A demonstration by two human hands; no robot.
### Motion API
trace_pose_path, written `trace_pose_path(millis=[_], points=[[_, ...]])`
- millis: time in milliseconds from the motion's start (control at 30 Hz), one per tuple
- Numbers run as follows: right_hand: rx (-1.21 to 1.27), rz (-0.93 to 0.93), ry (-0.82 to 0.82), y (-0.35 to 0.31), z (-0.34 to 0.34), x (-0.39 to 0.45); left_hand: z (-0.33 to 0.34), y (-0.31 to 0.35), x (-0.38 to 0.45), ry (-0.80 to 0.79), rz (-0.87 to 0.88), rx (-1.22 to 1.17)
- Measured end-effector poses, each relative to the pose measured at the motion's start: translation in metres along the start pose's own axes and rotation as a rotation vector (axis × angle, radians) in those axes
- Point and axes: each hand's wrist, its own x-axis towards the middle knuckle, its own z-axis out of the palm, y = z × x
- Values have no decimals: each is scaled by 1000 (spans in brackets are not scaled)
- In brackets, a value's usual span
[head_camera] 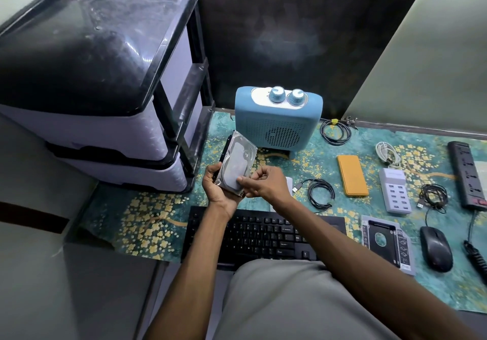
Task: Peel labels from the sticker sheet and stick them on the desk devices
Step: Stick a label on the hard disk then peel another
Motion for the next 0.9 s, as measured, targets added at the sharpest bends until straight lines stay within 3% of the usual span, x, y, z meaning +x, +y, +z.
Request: trace_pose_path(millis=[167,300,367,433,533,667,800,900], points=[[-176,17,40,11,-8,-3,7,2,-3,177,180,262],[-195,40,51,15,-13,-6,8,1,-1,302,385,707],[-198,41,57,13,-16,-6,0,-4,7,477,438,1046],[-188,38,61,12,-19,-7,-10,-10,13,661,409,1433],[-209,32,80,15,-23,-8,-19,-17,15,713,289,1753],[-199,32,111,24,-32,-12,-18,-24,14,742,273,1753],[-166,48,145,31,-37,-22,-11,-34,6,815,494,1606],[-186,59,213,41,-48,-32,-7,-49,7,730,609,1433]])
